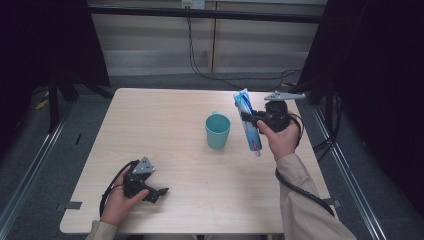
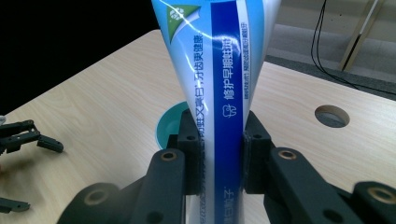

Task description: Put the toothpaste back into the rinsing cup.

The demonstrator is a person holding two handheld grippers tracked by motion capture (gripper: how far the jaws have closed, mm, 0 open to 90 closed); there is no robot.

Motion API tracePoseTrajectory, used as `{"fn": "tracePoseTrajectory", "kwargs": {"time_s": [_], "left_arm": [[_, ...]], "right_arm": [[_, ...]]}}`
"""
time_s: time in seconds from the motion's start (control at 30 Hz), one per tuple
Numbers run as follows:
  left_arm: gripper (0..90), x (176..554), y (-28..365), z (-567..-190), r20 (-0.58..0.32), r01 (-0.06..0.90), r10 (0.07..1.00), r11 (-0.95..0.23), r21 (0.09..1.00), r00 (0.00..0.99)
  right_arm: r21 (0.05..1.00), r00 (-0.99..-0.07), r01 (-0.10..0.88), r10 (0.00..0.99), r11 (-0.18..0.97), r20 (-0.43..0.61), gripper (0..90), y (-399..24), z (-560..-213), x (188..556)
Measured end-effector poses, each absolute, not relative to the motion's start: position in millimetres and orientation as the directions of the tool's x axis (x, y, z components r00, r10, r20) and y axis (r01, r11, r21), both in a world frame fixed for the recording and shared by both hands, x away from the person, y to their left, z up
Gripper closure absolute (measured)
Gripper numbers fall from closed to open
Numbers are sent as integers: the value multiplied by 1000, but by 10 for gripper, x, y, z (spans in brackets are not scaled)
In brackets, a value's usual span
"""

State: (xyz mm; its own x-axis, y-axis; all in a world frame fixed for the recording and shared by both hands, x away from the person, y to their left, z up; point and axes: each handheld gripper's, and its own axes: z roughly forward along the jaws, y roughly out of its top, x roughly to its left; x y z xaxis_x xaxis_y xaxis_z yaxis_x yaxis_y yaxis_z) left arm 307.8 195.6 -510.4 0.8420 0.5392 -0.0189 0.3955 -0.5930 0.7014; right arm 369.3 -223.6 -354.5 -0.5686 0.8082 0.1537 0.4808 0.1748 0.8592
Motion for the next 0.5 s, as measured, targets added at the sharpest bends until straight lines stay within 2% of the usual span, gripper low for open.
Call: {"fn": "tracePoseTrajectory", "kwargs": {"time_s": [0.5], "left_arm": [[1,3076,1952,-5106,-22,399,545,-585,706,838]], "right_arm": [[882,-565,454,806,127,175,743,-2183,-3446,3771]]}}
